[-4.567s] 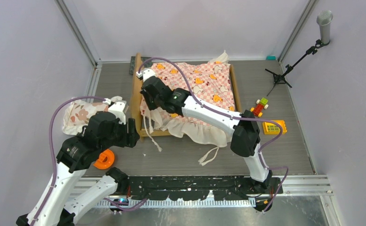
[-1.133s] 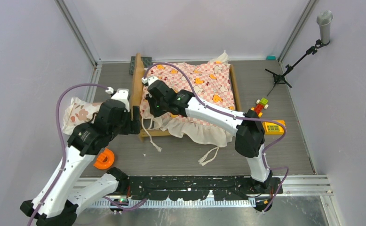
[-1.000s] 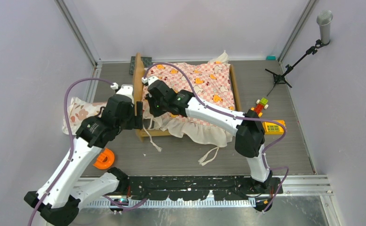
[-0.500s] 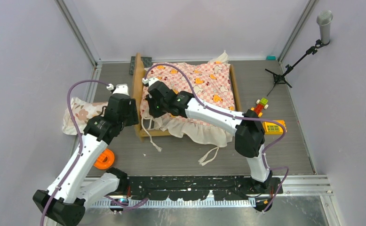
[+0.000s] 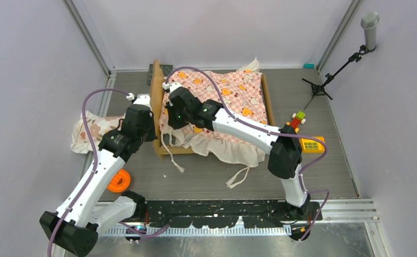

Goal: Set up the pet bed
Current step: Cross the ropes on the bed frame.

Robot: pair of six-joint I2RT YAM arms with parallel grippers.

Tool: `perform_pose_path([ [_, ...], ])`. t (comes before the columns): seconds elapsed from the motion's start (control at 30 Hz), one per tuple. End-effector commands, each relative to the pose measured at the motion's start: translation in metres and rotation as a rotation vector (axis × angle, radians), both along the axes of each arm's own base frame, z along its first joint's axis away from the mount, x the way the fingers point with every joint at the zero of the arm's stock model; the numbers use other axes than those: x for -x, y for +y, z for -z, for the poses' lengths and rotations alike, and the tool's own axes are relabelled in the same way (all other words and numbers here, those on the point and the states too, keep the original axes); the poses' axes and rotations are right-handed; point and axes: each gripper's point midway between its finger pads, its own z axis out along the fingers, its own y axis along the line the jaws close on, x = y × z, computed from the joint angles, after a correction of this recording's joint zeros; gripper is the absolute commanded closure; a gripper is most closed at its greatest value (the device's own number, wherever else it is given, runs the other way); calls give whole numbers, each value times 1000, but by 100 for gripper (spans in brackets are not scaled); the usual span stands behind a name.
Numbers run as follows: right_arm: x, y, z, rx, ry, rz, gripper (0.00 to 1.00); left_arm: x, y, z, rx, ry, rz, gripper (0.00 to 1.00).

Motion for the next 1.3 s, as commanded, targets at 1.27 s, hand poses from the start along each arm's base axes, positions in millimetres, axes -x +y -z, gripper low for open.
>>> perform_pose_path([
  [1.27, 3, -1, -61, -228, 74, -57, 93, -22, -17, -34, 83, -112, 40, 100],
])
